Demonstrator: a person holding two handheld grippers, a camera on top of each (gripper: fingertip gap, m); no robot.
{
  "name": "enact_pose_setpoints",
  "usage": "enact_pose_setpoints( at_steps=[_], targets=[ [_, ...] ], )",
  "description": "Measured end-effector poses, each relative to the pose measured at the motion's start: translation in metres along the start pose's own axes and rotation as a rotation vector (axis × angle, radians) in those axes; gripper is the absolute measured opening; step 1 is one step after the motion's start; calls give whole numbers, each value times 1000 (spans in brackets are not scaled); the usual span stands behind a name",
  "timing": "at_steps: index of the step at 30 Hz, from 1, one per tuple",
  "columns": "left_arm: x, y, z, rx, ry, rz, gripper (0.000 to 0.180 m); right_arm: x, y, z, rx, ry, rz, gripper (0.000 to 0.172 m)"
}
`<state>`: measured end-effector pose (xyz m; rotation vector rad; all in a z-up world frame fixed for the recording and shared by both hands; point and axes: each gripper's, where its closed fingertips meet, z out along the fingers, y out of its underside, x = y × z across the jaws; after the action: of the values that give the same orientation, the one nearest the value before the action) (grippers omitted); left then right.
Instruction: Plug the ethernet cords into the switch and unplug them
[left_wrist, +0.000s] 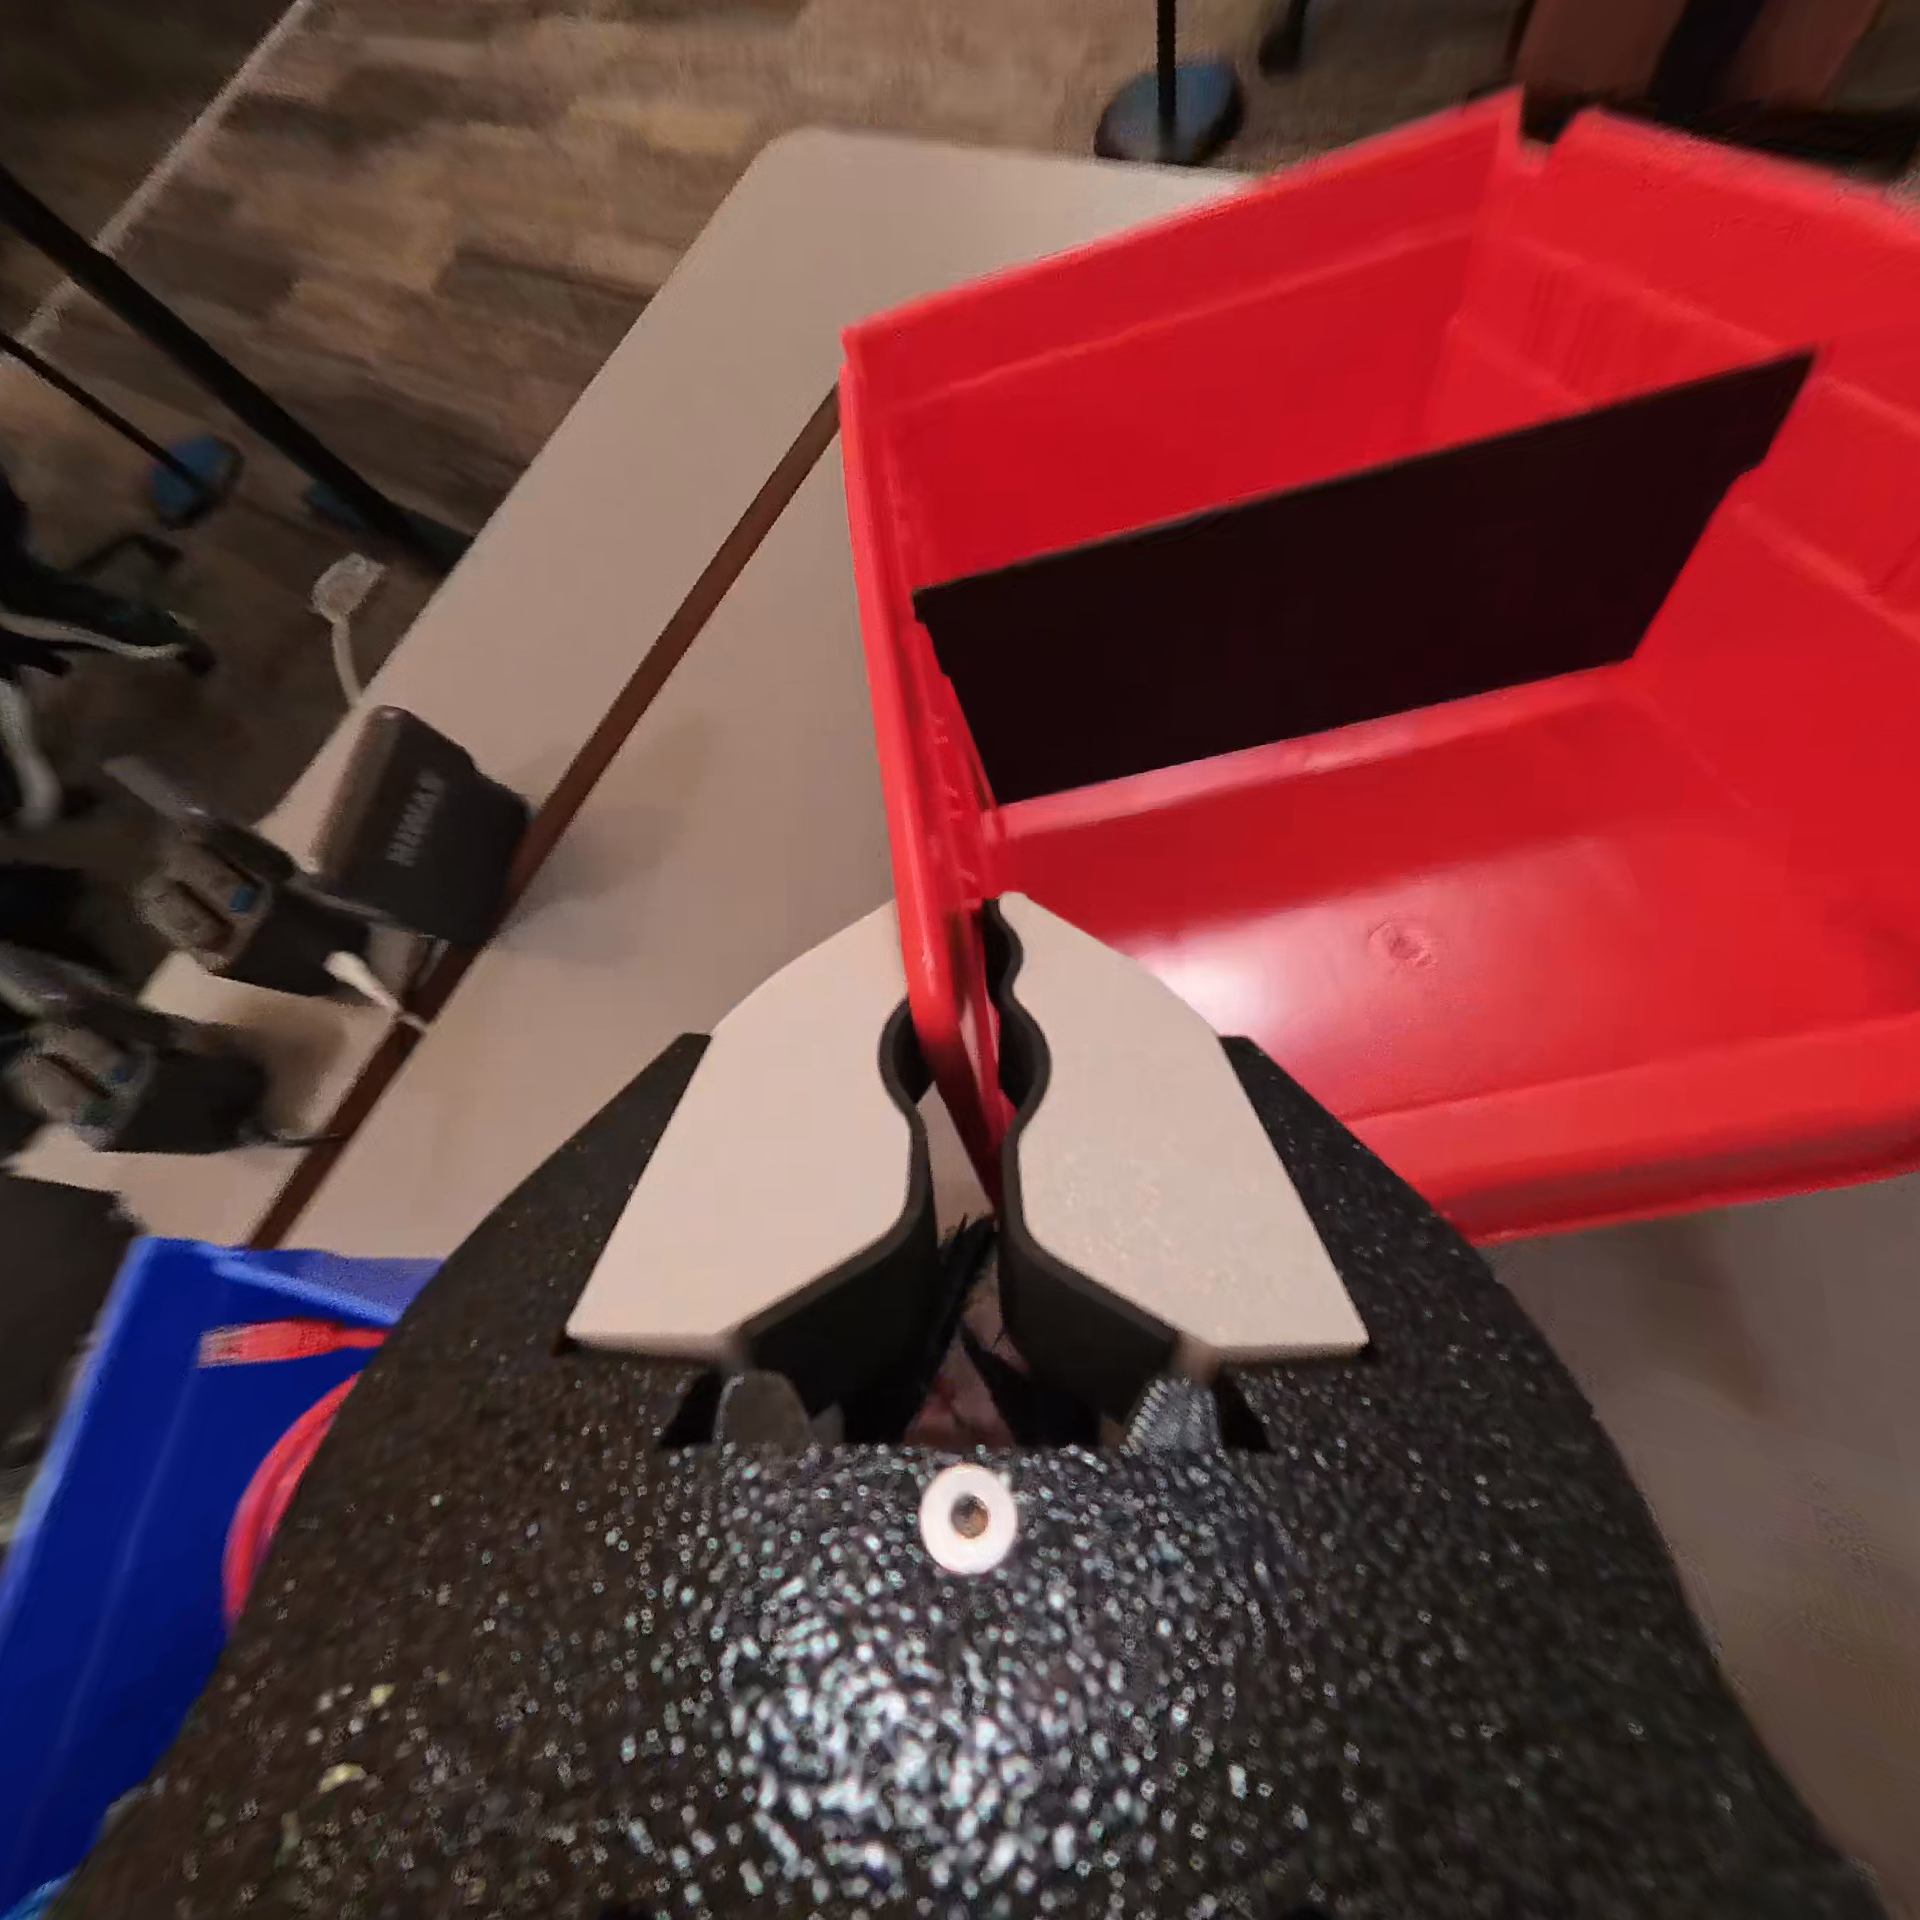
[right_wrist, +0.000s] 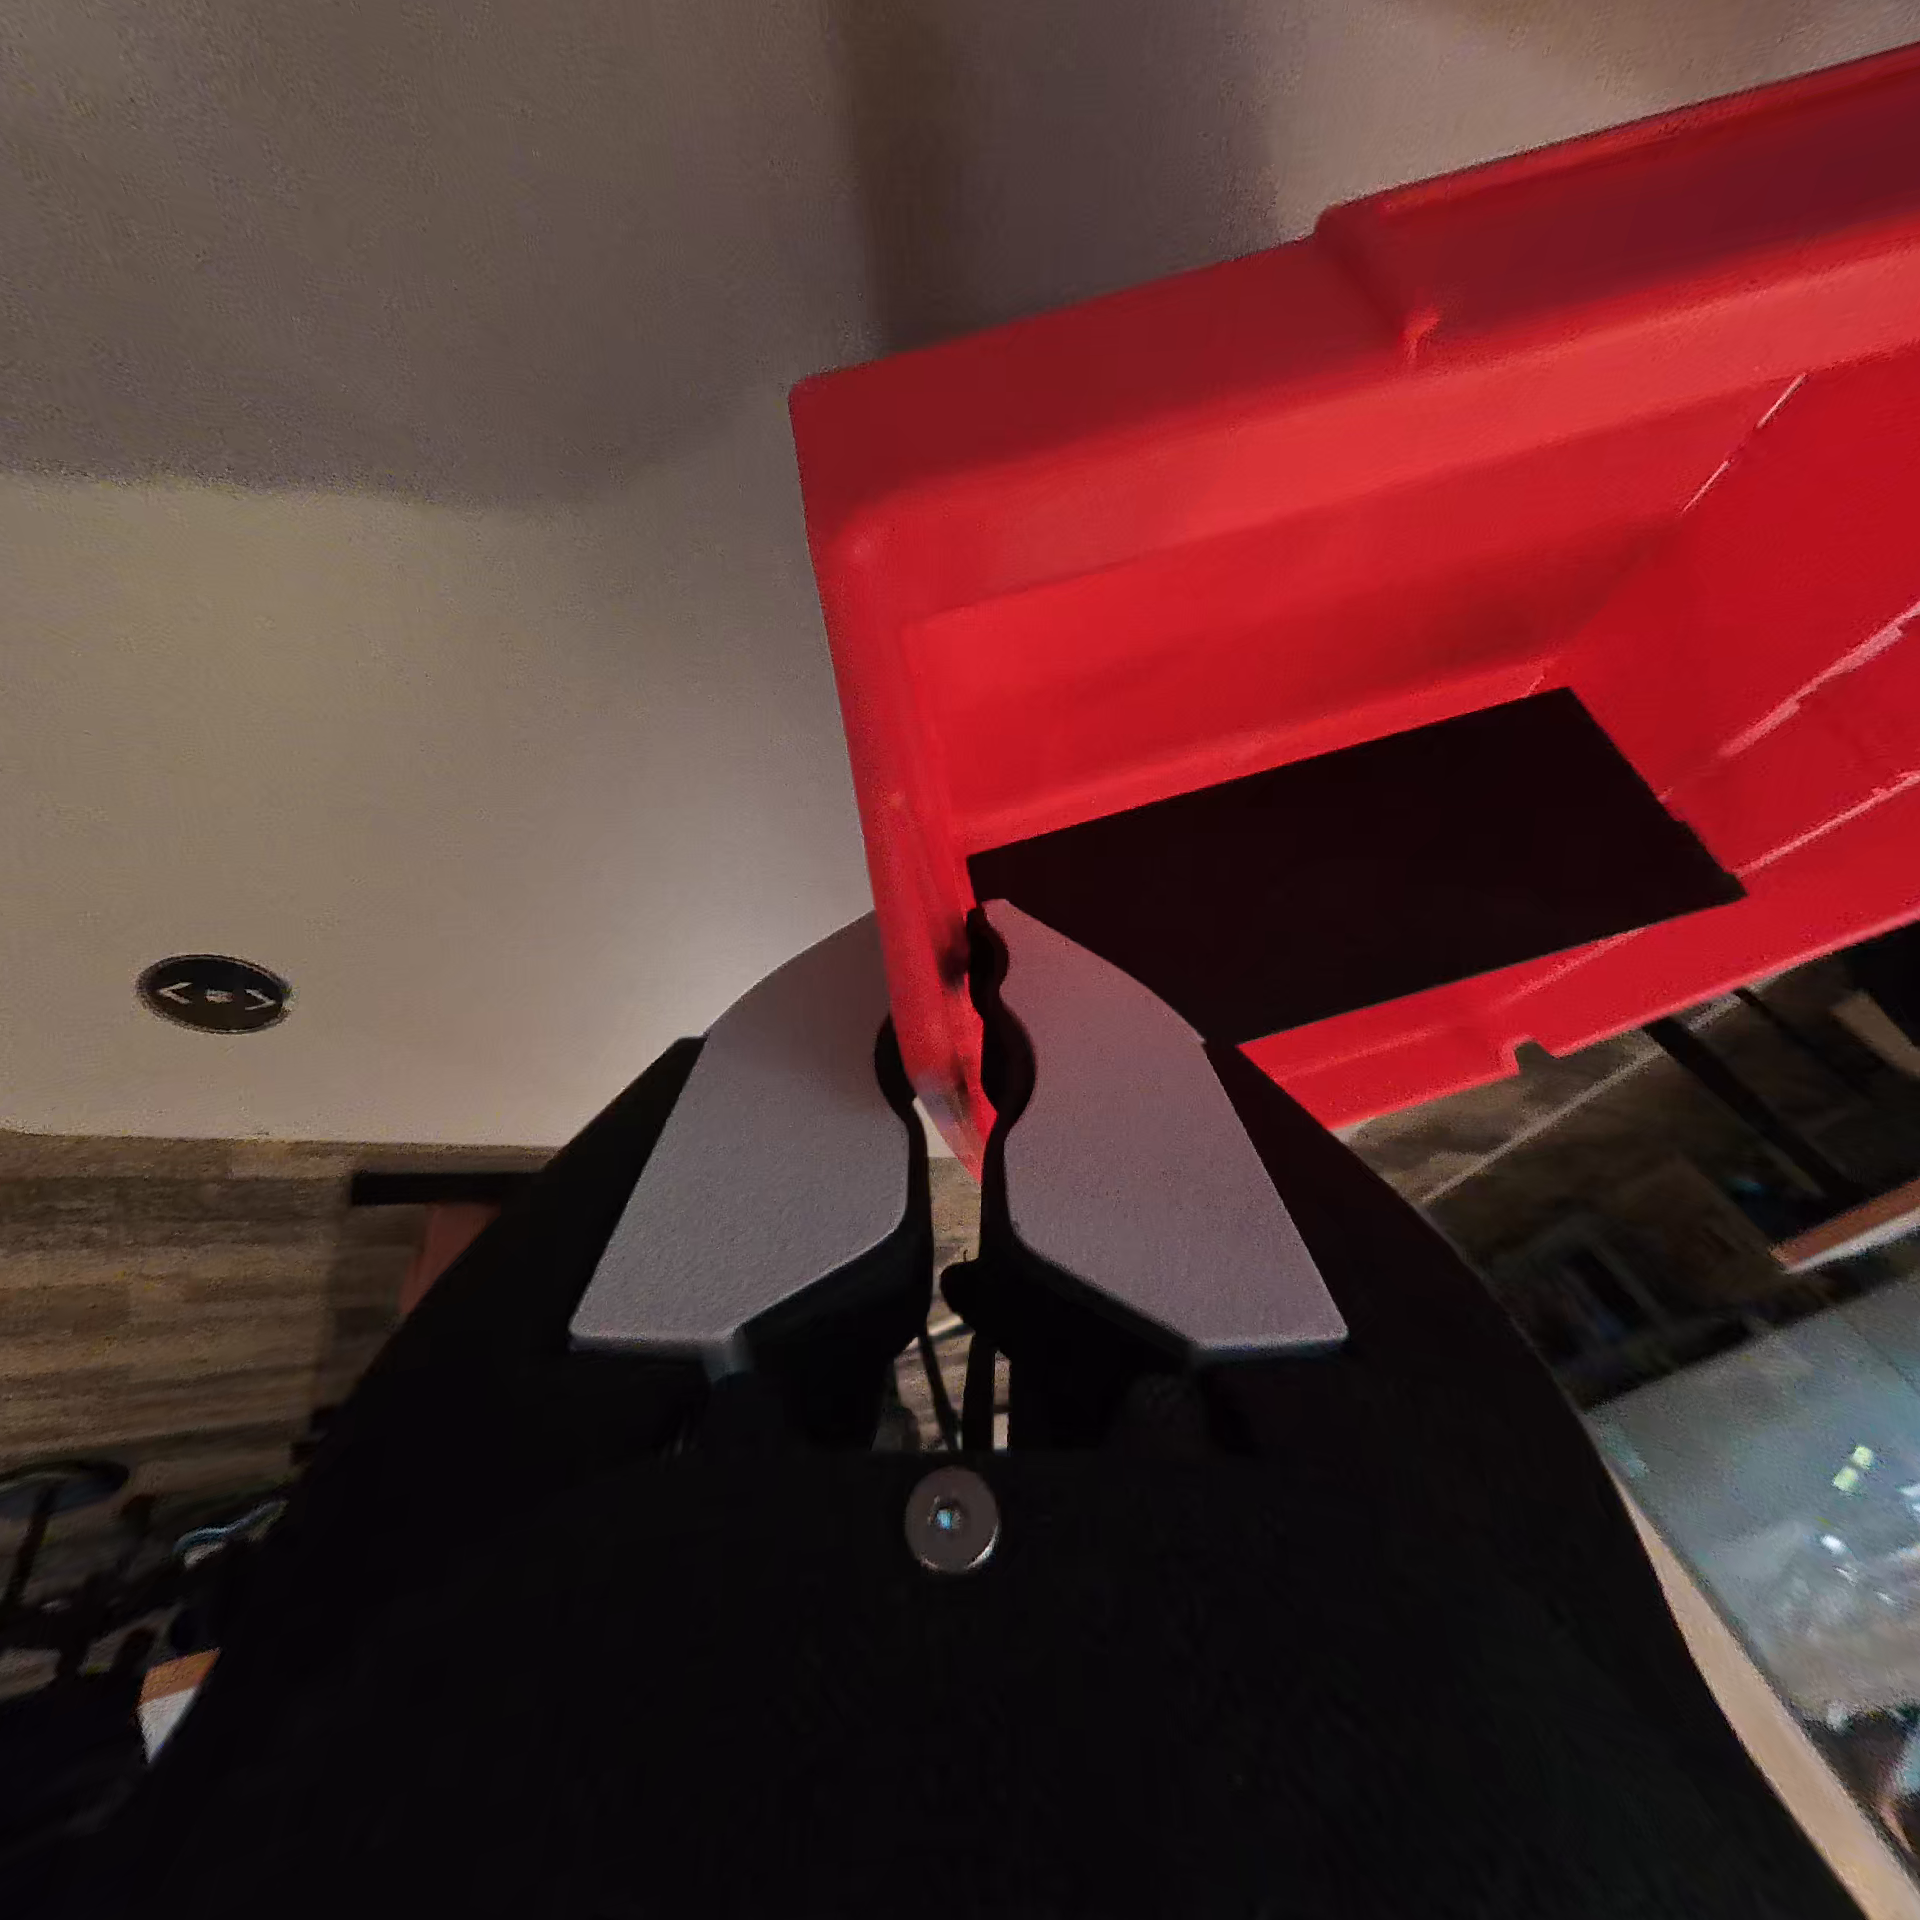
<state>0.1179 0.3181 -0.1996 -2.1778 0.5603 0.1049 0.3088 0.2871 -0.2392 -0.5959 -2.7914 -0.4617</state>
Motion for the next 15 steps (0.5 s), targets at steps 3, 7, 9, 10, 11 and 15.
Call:
enact_pose_setpoints(
  at_steps=[3, 7, 9, 10, 11, 15],
  targets=[
    [5, -2, 2, 11, -35, 35, 7, -1, 13, 14, -38, 50, -42, 4],
    [11, 13, 10, -43, -59, 79, 11, 2, 29, 26, -57, 117, -1, 11],
    [17, 22, 15, -59, -64, 100, 12, 5, 40, 30, -102, 171, 2, 22],
    [20, 28, 16, -70, -69, 108, 11, 2, 42, 33, -104, 179, 20, 26],
    [22, 33, 18, -77, -74, 109, 11, 0, 44, 36, -107, 186, 42, 29],
    [35, 50, 21, -107, -29, 85, 11, -3, 63, 34, -211, 289, 124, 42]
  ],
)
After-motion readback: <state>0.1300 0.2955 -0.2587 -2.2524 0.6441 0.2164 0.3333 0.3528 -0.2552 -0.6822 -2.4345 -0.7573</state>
